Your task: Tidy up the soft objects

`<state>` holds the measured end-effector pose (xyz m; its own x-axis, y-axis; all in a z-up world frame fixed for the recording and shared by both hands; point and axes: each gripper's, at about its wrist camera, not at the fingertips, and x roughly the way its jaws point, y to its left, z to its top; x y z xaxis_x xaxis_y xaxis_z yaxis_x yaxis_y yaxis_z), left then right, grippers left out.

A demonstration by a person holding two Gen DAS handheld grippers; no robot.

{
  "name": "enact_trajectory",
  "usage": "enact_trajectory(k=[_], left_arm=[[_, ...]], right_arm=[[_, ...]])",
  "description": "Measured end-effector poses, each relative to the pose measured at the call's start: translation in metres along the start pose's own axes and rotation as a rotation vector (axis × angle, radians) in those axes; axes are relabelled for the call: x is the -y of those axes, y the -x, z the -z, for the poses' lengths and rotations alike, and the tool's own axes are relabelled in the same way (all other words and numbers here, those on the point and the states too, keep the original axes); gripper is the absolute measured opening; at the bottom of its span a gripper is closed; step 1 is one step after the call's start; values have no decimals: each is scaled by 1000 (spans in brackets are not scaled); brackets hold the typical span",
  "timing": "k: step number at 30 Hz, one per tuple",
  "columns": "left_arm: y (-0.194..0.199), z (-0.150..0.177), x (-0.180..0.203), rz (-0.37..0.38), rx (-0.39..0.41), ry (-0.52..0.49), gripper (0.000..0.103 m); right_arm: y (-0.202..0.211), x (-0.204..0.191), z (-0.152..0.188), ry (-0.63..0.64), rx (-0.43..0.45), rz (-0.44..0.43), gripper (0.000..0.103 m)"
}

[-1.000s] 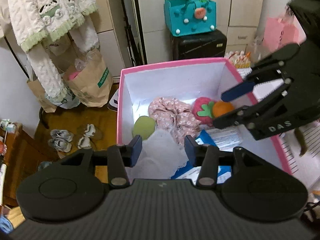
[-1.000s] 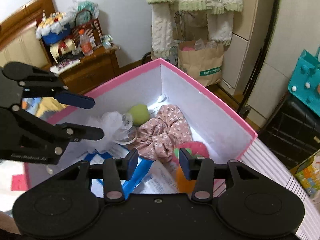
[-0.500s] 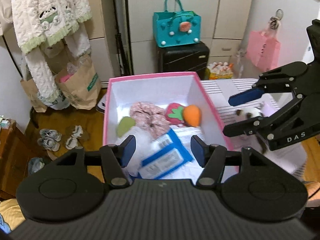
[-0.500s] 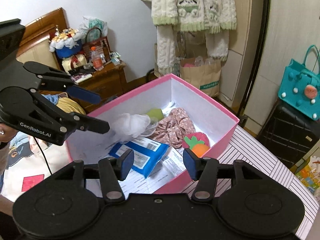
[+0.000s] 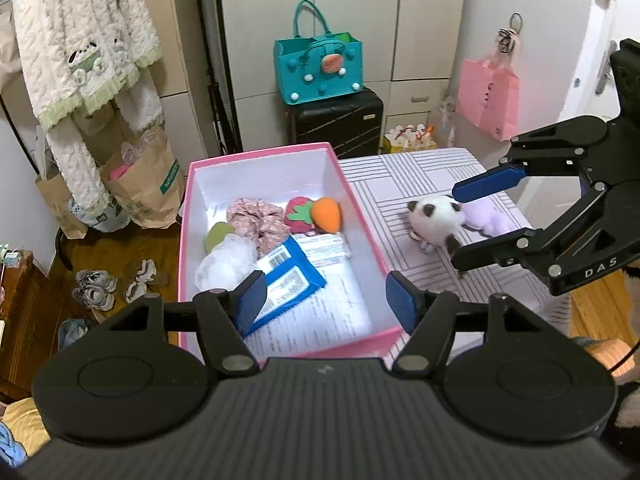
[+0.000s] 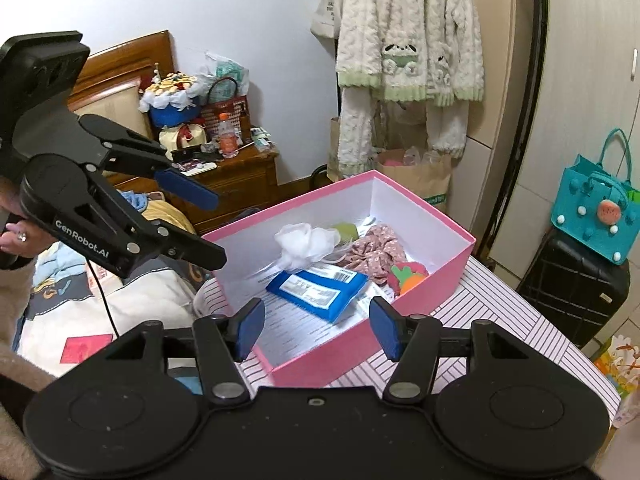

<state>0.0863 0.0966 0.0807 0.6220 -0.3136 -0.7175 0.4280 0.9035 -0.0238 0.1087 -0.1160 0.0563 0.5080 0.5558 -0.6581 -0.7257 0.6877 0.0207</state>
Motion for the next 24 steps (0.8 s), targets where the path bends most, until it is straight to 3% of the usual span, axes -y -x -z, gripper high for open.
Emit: enact_trajectory(k=[13, 20, 24], left_arm=[[11, 15, 37, 51, -88, -59, 70], [-12, 25, 68, 108, -149, -126, 70], [-27, 29, 87, 160, -138, -175, 70]], right_arm=[[49, -13, 36, -9, 2, -17, 67], [59, -9, 72, -57, -5, 7, 68], [59, 0, 95, -99, -19, 26, 70]])
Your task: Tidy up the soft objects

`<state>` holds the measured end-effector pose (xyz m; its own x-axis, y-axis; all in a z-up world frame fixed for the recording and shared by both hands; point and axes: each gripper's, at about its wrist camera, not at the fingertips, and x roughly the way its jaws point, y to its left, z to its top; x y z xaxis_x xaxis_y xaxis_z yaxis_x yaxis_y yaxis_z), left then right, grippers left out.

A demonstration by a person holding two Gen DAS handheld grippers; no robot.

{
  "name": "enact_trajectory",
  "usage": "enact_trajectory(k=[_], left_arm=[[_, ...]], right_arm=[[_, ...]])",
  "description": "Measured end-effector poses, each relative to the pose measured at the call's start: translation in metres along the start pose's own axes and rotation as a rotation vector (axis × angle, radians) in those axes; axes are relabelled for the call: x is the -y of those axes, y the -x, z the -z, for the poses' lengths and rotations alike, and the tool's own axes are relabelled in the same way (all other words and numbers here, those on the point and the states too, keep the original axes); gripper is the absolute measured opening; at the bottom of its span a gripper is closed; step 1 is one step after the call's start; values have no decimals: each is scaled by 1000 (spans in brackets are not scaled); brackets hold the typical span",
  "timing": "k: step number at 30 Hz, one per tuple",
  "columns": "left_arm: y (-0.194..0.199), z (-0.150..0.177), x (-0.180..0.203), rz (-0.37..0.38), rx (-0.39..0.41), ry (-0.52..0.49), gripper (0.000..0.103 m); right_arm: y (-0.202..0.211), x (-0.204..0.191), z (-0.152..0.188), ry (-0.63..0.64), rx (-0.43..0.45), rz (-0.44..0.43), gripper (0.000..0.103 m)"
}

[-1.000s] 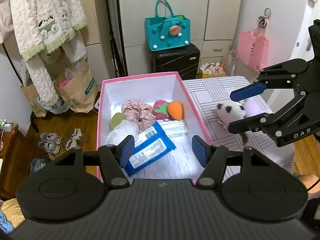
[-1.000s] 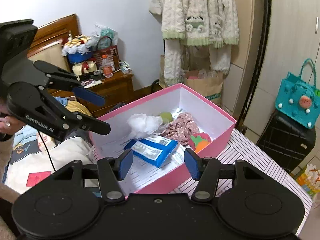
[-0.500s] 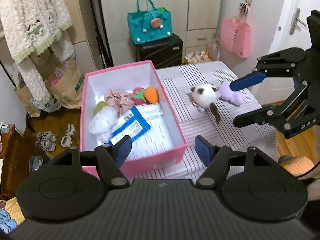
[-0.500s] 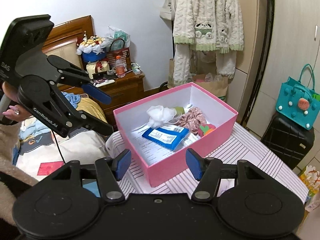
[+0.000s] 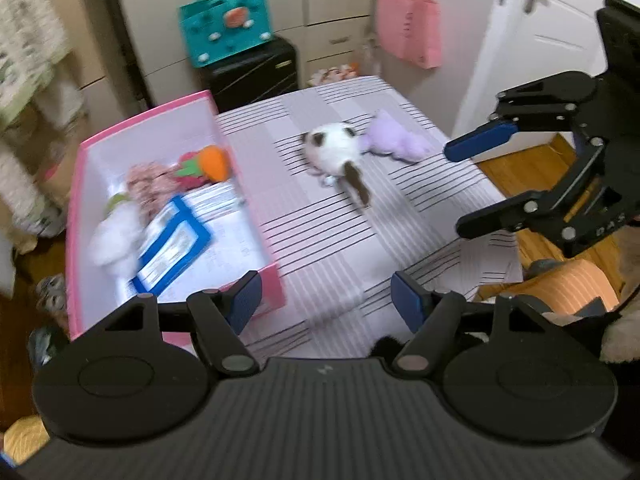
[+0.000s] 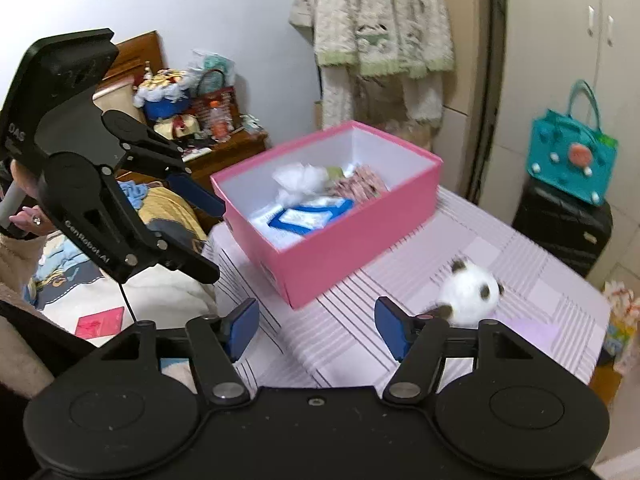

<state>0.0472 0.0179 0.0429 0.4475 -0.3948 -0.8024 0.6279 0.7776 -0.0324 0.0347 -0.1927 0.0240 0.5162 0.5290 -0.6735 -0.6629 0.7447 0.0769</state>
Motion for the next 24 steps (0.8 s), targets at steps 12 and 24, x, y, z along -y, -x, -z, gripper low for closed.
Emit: enact_trajectory(k=[12, 24], left_arm=[[-54, -23, 16, 80, 113, 31, 70], [-120, -55, 10, 87, 163, 86, 74]], right_arm=[[-12, 33, 45, -12, 57, 73, 77], [-72, 85, 59, -93, 175, 133, 86]])
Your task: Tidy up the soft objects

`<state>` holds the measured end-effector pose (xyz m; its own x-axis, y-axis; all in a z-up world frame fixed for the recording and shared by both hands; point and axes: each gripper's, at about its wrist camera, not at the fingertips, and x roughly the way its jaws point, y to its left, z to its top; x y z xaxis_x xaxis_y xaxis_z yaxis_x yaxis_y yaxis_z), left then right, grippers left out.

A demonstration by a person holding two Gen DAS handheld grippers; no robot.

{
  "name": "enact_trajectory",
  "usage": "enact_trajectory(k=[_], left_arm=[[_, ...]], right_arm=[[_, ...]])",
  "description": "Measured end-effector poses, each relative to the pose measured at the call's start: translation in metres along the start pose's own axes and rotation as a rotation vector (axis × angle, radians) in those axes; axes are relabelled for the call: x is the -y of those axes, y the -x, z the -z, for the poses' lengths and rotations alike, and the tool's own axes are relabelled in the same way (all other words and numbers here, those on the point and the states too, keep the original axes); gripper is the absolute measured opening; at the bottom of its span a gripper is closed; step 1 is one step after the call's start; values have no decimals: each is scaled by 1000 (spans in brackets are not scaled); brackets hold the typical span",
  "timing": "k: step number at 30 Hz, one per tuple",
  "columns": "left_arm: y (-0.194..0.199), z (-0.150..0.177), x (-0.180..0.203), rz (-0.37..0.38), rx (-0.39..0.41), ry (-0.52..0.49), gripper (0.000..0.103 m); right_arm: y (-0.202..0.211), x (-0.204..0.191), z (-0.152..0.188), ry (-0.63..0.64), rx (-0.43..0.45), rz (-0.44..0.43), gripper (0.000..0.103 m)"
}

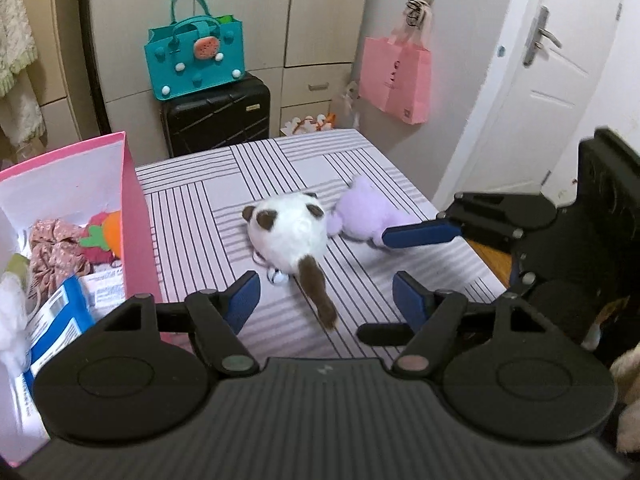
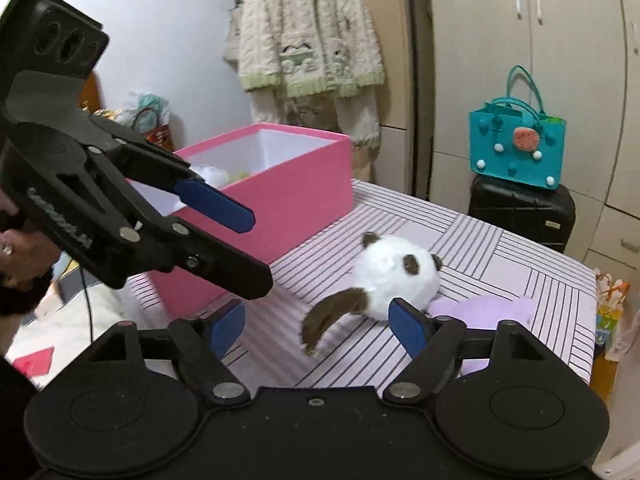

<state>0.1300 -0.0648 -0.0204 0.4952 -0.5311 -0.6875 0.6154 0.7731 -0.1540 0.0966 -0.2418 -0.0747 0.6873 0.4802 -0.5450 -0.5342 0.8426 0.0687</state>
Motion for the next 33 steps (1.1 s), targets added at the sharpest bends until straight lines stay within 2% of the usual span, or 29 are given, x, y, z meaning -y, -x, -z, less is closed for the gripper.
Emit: enact_trajectory(k=[6, 8, 11, 18, 22, 25, 28, 29, 31, 33], left_arm=[[-34, -7, -5, -17, -8, 33, 75], [-43, -8, -8, -27, 2, 57, 79], [-56, -10, -13, -50, 23, 87, 82], [-86, -9, -21, -85, 26, 172, 82], [-94, -7, -21, -111, 44, 174, 81], [-96, -5, -20, -126, 61, 167, 80], [-98, -5, -21, -112, 73, 174, 80], [-100, -7, -22, -108, 72, 171, 80], [-104, -8, -23, -109, 58, 162, 78], [-106, -9, -22, -104, 52, 168, 64]], right_arm=[[-32, 9, 2, 35, 19, 73, 92], [-42, 12, 2, 34, 21, 85, 94], [-54, 19, 4, 9, 38, 114, 94], [-73, 31, 6, -58, 70, 143, 94], [-80, 27, 6, -28, 74, 136, 94], [-84, 24, 6, 9, 77, 188, 94], [-90, 24, 7, 27, 53, 220, 87], [-93, 25, 7, 28, 40, 218, 78], [-95, 26, 8, 27, 35, 215, 75], [-93, 28, 8, 9, 44, 207, 72]])
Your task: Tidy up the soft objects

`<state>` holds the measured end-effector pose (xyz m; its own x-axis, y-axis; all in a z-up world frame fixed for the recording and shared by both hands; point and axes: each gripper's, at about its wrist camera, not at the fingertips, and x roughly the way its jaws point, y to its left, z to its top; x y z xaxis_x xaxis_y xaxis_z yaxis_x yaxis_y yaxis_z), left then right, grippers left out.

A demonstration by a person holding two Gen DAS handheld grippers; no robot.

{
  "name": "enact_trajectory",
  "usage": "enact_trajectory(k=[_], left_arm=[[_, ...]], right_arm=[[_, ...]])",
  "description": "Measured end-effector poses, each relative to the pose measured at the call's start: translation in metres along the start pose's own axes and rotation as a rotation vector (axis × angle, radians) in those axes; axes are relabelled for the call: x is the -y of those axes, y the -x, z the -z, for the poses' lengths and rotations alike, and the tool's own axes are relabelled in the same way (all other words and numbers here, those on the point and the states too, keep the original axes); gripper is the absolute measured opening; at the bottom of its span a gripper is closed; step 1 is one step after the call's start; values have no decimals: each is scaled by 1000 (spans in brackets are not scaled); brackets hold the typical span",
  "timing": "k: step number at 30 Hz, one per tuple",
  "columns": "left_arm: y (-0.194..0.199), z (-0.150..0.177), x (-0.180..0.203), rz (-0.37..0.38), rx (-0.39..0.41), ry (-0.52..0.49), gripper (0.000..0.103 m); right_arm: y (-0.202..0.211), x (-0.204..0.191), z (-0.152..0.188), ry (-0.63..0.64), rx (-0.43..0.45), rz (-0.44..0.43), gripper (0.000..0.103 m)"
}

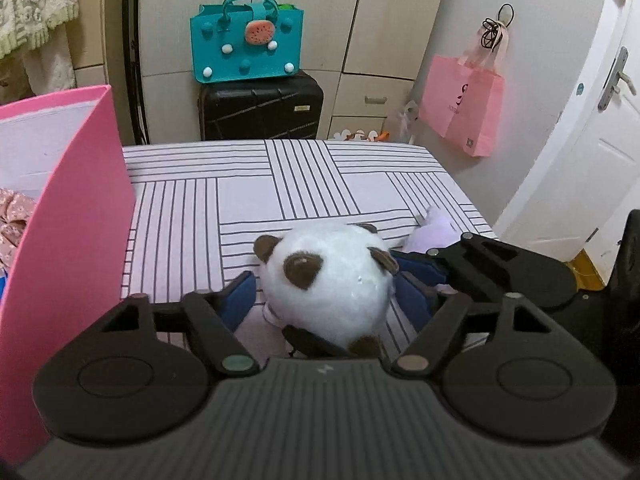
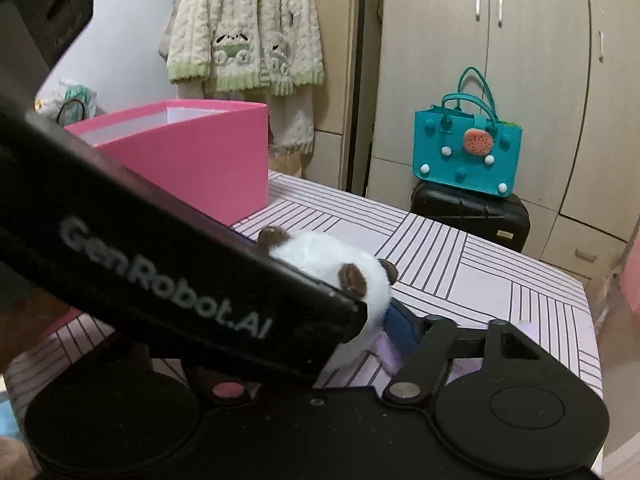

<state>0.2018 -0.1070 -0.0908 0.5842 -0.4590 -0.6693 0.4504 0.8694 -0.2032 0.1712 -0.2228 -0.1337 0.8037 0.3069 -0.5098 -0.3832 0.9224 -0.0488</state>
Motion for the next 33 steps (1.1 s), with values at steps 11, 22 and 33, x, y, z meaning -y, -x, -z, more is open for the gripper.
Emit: enact_trajectory(k=[11, 22, 33], left_arm=[[14, 4, 9, 2, -9, -25, 55], [61, 8, 15, 34, 2, -50, 55], [112, 18, 12, 88, -29, -63, 56]], right_arm=[[11, -2, -1, -51, -4, -12, 70], [49, -23, -10, -22, 20, -5, 71], [87, -51, -26, -1, -43, -41, 71]])
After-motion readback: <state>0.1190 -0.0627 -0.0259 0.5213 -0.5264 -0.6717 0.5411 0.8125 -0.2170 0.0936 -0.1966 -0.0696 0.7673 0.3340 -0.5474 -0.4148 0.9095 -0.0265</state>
